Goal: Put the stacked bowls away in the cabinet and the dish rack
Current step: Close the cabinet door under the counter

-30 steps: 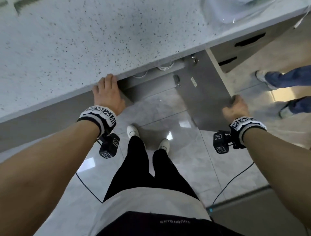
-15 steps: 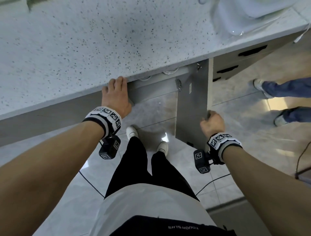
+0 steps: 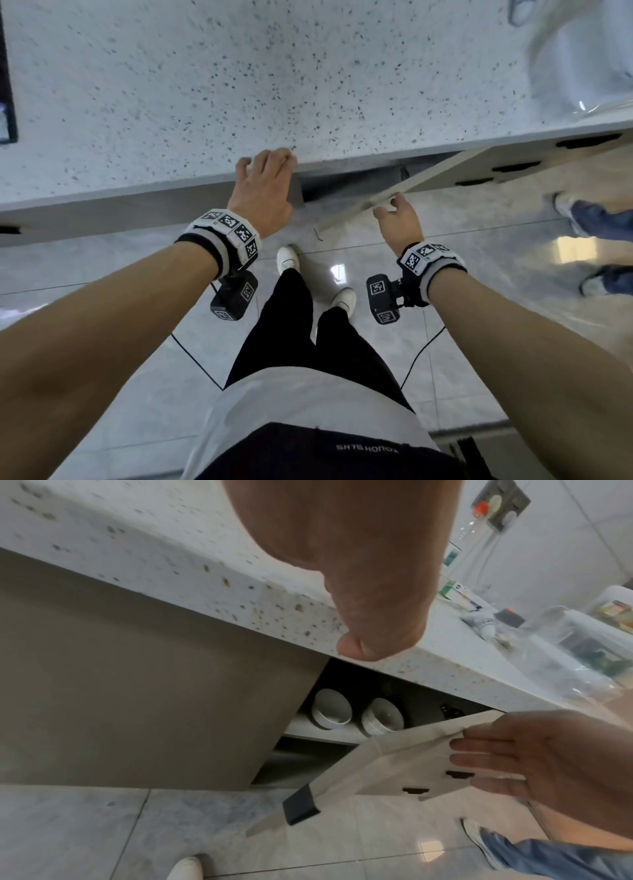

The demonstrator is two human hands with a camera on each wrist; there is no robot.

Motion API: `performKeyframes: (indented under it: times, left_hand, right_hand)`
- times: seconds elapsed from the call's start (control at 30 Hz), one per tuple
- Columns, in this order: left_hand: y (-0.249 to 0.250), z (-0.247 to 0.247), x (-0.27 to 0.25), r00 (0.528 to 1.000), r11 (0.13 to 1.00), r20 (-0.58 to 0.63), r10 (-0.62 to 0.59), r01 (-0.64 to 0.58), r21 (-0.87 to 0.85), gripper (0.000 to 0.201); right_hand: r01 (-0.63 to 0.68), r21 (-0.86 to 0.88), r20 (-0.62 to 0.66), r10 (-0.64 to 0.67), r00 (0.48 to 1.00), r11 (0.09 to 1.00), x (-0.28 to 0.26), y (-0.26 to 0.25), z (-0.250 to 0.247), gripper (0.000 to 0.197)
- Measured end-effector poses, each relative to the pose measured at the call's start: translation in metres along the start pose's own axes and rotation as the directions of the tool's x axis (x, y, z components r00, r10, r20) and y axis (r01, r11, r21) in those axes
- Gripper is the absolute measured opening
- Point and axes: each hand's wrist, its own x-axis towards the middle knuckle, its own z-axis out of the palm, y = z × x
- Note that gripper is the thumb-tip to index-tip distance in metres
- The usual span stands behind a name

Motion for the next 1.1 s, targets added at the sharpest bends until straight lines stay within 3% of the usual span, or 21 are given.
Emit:
performKeyframes:
  times: [0.4, 0.57, 0.67, 0.77, 0.93, 1.1]
  left_hand:
    - [-0.032, -0.003, -0.002, 0.998, 0.998, 0.035, 0.059, -0.059, 0.001, 0.070]
    - [-0.035, -0.008, 0.000, 0.997, 0.997, 0.037, 0.072, -0.071, -0.034, 0.069]
    - [-0.035, -0.012, -0.001, 0.997, 0.995, 0.035, 0.069, -0.066, -0.076, 0.064]
    - [-0.035, -0.024, 0.001, 0.995, 0.992, 0.063, 0.071, -0.064, -0.104, 0.050]
    - [-0.038, -0.052, 0.013, 0.982, 0.981, 0.164, 0.093, -0.062, -0.183, 0.042]
    - [-0.049, -0.078, 0.018, 0.984, 0.959, 0.140, 0.109, -0.067, -0.275, 0.038]
  right_hand:
    - [-0.169, 0.369, -0.008, 0.185, 0.983, 0.914, 0.044, -0.056, 0.013, 0.057]
    - [-0.228, 0.281, 0.036, 0.227, 0.973, 0.932, 0.048, -0.065, 0.012, 0.040]
    - [-0.104, 0.055, 0.066, 0.100, 0.993, 0.993, 0.039, -0.076, 0.011, 0.038]
    - [0.025, -0.060, 0.101, -0.019, 0.995, 0.998, 0.026, -0.093, 0.008, 0.033]
    - [0.237, -0.157, 0.101, -0.223, 0.970, 0.959, 0.002, -0.122, 0.000, 0.031]
    - [0.421, -0.244, 0.082, -0.414, 0.907, 0.874, -0.014, -0.148, -0.014, 0.033]
